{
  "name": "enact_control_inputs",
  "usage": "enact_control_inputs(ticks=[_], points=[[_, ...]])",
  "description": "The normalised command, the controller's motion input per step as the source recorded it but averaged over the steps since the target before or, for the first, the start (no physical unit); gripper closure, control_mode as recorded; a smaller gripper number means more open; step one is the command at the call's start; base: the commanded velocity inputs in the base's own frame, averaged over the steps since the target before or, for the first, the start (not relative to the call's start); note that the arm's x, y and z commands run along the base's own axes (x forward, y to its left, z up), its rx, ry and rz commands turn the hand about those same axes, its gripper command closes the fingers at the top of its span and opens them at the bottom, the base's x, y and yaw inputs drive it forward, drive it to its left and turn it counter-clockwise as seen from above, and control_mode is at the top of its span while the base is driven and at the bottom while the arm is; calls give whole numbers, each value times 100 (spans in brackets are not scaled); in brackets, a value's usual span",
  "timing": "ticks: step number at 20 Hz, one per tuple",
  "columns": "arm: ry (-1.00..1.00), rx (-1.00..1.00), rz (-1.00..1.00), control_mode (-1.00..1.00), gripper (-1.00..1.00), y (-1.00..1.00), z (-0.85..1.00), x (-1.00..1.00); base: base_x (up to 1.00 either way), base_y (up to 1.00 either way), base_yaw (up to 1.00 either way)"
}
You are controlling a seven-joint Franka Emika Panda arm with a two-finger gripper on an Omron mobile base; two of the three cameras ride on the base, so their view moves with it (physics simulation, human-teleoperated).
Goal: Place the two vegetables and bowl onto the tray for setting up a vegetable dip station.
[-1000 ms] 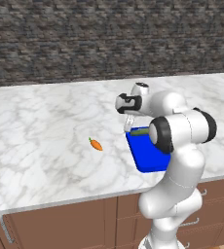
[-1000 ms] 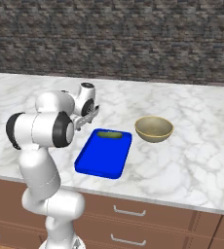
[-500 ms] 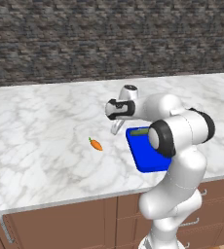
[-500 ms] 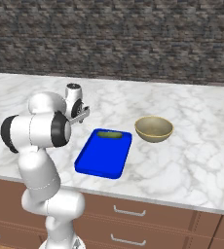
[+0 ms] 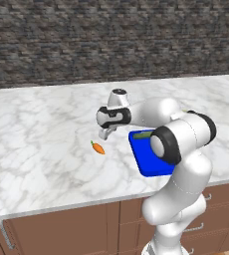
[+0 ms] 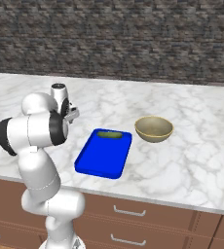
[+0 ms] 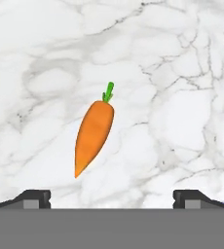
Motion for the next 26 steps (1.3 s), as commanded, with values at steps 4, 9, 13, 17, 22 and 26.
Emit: enact_control_inputs(ticks=[4,9,13,17,22,26], points=[[4,0,-10,-100,-100,34,3,-7,0,0,0],[7,0,-3,-100,-100,17,1,-9,0,0,0],[4,0,-2,-100,-100,19,0,-13,0,0,0],[0,0,-3,-100,-100,20,-5,-5,0,0,0],[-3,0,0,-100,-100,1,-26,1,0,0,0],[-6,0,0,-100,-100,0,-26,6,0,0,0]])
